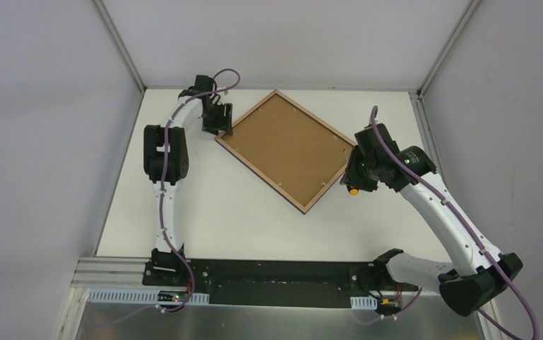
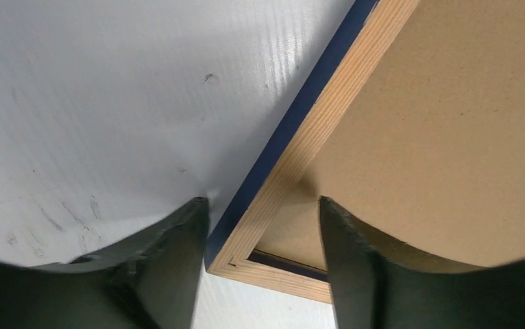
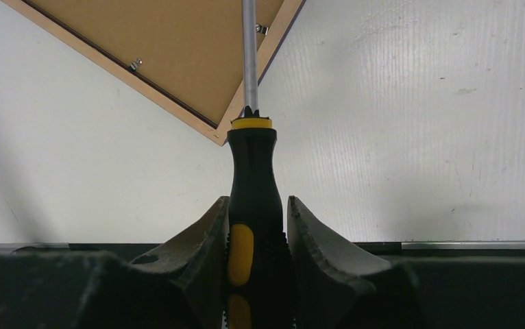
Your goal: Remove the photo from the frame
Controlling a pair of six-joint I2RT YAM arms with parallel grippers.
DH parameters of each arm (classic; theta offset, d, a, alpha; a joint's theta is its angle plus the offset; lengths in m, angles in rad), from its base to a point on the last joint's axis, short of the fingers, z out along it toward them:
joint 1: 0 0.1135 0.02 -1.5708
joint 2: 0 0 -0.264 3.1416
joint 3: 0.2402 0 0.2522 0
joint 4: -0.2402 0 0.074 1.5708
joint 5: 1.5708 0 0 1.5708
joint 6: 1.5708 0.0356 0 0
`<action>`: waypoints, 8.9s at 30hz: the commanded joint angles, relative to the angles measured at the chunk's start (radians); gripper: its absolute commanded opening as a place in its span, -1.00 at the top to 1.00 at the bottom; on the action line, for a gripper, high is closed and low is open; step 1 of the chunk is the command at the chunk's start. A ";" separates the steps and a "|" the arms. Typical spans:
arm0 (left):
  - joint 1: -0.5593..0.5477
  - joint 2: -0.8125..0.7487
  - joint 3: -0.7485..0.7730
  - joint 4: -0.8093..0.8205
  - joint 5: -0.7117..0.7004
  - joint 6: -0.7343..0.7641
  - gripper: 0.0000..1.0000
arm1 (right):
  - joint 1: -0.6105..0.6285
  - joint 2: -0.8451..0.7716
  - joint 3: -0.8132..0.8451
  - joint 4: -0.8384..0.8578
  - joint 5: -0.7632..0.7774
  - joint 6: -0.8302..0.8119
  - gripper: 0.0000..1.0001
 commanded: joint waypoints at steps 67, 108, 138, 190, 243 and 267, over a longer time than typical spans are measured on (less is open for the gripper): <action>-0.037 -0.525 -0.732 -0.095 -0.145 -0.310 -0.03 | -0.095 0.307 -0.210 0.384 -0.001 -0.327 1.00; -0.035 -0.462 -0.771 -0.138 -0.091 -0.308 1.00 | -0.107 0.427 -0.014 0.421 -0.081 -0.344 1.00; -0.528 -0.897 -1.238 0.023 -0.225 -1.850 1.00 | -0.080 -0.049 -0.048 0.082 -0.211 -0.111 1.00; -0.193 -0.253 -0.259 -0.128 -0.179 -0.065 -0.51 | -0.079 0.282 -0.025 0.150 -0.251 -0.083 1.00; -0.204 -0.448 -0.848 -0.111 -0.176 -0.579 1.00 | -0.120 0.551 0.072 0.190 -0.172 -0.185 1.00; -0.204 -0.440 -0.843 -0.089 -0.160 -0.592 1.00 | -0.149 0.659 0.211 -0.068 -0.277 -0.158 1.00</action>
